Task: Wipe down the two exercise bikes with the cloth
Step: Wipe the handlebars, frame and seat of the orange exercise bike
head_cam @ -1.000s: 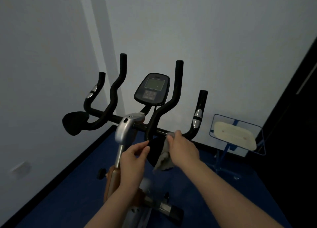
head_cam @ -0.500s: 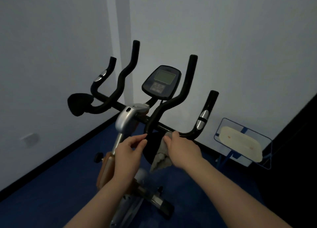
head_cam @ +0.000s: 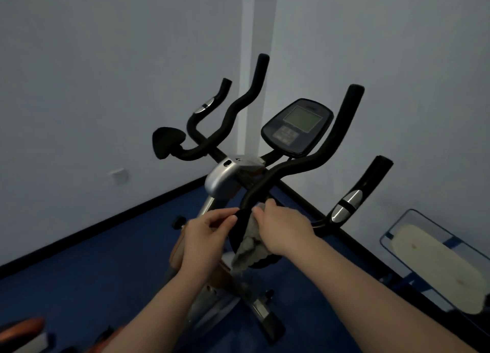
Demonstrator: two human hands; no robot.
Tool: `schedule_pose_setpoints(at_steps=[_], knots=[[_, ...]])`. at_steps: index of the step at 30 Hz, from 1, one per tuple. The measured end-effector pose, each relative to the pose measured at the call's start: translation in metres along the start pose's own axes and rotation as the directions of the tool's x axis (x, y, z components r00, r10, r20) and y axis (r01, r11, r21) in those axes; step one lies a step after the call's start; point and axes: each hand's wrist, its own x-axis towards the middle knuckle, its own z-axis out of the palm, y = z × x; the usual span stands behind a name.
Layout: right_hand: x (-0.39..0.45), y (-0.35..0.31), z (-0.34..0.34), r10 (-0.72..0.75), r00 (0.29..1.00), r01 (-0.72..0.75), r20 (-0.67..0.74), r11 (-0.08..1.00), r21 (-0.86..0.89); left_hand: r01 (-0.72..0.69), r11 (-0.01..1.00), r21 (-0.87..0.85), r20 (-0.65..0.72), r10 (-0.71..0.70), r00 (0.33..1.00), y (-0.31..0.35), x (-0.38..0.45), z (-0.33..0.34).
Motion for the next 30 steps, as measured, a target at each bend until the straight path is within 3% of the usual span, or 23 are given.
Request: schedule_pose_setpoints(at_steps=[3, 5, 8, 13, 18, 22, 24, 26, 28, 30], knots=[[-0.006, 0.006, 0.003, -0.065, 0.998, 0.067, -0.019, 0.992, 0.108, 0.023, 0.999, 0.044, -0.040, -0.022, 0.999, 0.003, -0.004, 0.002], [-0.018, 0.021, 0.011, -0.028, 1.000, 0.027, 0.003, 0.974, 0.226, 0.059, 0.994, 0.090, -0.062, -0.053, 0.997, 0.005, -0.005, 0.004], [-0.020, 0.031, 0.013, -0.022, 0.998, 0.010, 0.059, 0.980, 0.200, 0.064, 0.992, 0.112, -0.089, -0.055, 0.995, 0.006, -0.005, 0.005], [-0.009, 0.017, 0.006, 0.011, 1.000, -0.014, 0.015, 0.976, 0.218, 0.028, 0.993, 0.117, -0.069, -0.020, 0.997, 0.005, -0.004, 0.003], [-0.051, 0.018, 0.027, 0.227, 0.972, -0.196, -0.054, 0.920, 0.339, 0.042, 0.990, 0.132, 0.121, -0.058, 0.991, -0.005, 0.010, -0.013], [-0.045, 0.001, 0.022, 0.384, 0.922, -0.350, -0.044, 0.879, 0.324, 0.083, 0.991, 0.100, 0.359, -0.114, 0.926, 0.002, 0.034, -0.028], [-0.047, -0.013, 0.033, 0.501, 0.852, -0.415, -0.153, 0.823, 0.388, 0.101, 0.992, 0.074, 0.441, -0.123, 0.889, 0.006, 0.044, -0.032], [-0.057, -0.034, 0.059, 0.635, 0.693, -0.440, -0.341, 0.747, 0.498, 0.116, 0.993, 0.037, 0.474, -0.119, 0.873, 0.007, 0.048, -0.033], [-0.062, -0.062, 0.089, 0.728, 0.513, -0.358, -0.454, 0.663, 0.658, 0.113, 0.994, 0.000, 0.464, -0.100, 0.880, 0.005, 0.046, -0.033], [-0.052, -0.088, 0.112, 0.811, 0.383, -0.201, -0.441, 0.540, 0.817, 0.082, 0.997, -0.013, 0.446, -0.067, 0.892, 0.002, 0.042, -0.033]])
